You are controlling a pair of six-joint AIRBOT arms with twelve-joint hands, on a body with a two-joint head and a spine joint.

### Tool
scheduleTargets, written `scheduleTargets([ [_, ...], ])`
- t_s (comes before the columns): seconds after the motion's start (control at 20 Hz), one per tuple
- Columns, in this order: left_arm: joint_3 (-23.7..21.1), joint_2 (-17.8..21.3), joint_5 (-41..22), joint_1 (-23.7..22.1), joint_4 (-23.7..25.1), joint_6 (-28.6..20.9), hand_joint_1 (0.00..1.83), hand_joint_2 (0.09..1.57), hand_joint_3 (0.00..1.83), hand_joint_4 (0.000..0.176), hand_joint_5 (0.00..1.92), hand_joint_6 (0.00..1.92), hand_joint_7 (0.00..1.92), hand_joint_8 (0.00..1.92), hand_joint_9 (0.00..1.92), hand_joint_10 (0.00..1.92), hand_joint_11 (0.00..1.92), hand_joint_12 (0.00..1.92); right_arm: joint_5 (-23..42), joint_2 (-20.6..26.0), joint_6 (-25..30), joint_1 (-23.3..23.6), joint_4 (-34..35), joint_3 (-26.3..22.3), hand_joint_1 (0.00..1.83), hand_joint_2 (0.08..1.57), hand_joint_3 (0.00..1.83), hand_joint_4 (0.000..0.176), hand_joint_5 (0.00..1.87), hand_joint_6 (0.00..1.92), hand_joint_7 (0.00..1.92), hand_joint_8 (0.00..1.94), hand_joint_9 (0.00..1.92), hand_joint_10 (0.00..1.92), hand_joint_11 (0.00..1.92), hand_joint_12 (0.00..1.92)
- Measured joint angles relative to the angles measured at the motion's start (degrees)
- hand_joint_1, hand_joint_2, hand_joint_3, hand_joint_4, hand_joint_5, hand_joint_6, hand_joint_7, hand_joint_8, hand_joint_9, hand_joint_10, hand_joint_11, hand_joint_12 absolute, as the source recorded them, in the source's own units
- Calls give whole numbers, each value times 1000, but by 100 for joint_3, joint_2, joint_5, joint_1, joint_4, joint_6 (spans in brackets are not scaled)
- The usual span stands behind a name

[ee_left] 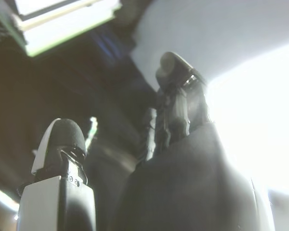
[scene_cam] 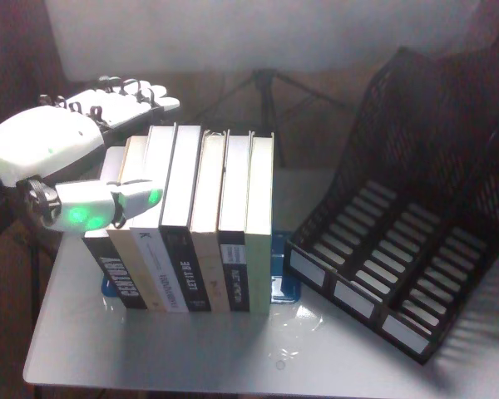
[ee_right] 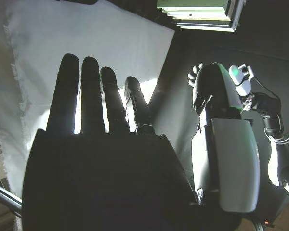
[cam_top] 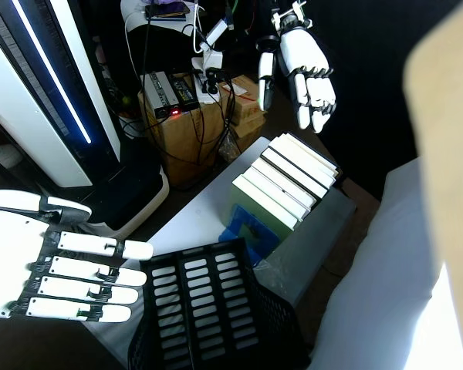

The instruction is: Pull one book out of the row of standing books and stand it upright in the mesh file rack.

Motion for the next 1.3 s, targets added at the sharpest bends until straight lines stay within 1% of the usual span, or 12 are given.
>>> scheduleTargets([
  [0.05,35,0,87,-33,59,2,134,1338,15,34,84,32,0,0,0,0,0,0,-20,-13,-2,0,17,2,272,1267,33,0,0,0,0,0,0,0,0,0],
  [0.25,105,-142,468,-199,345,2,0,1247,0,65,114,37,0,0,0,0,0,0,-37,-35,-4,-28,57,17,259,1246,13,0,0,0,0,0,0,0,0,0],
  [0.3,131,-177,540,-243,422,7,0,1253,0,75,147,50,0,0,0,0,0,0,-35,-35,-4,-28,66,17,267,1243,10,0,0,0,0,0,0,0,0,0],
  [0.35,144,-205,612,-293,468,7,0,1249,0,103,144,47,0,0,0,0,0,0,-31,-42,-4,-28,83,20,266,1240,8,0,0,0,0,0,0,0,0,0],
  [0.4,188,-251,798,-380,616,22,0,1250,0,106,151,49,0,0,0,0,0,0,-39,-59,-7,-28,87,42,265,1237,7,0,0,0,0,0,0,0,0,0],
  [0.5,275,-323,1025,-468,758,24,0,1229,0,85,179,59,0,0,0,0,0,0,-68,-96,-7,-31,122,44,274,1234,4,0,0,0,0,0,0,0,0,0],
  [0.65,369,-435,1421,-592,1032,22,0,1218,0,33,302,54,0,0,0,0,0,0,-94,-153,-7,-48,114,52,265,1236,4,0,0,0,0,0,0,0,0,0],
  [0.75,417,-535,1700,-680,1239,24,0,1218,0,25,335,53,0,0,0,0,0,0,-70,-177,-7,-70,142,55,269,1245,8,0,0,0,0,0,0,0,0,0],
  [0.85,492,-647,1919,-763,1386,-4,2,1228,0,4,423,41,0,0,0,0,0,0,-94,-192,-7,-70,173,55,269,1247,7,0,0,0,0,0,0,0,0,0],
  [1.2,586,-844,2524,-962,2031,-22,16,1234,2,0,500,35,0,0,0,0,0,0,-50,-195,-4,-107,223,66,310,1263,9,0,0,0,0,0,0,0,0,0],
  [1.25,595,-866,2575,-970,2133,-24,32,1236,2,2,520,36,0,0,0,0,0,0,-52,-195,-7,-118,229,63,317,1269,11,0,0,0,0,0,0,0,0,0],
  [1.3,592,-881,2680,-1001,2323,-48,27,1239,2,19,550,43,0,0,0,0,0,0,-74,-195,-11,-131,254,63,320,1269,11,0,0,0,0,0,0,0,0,0],
])
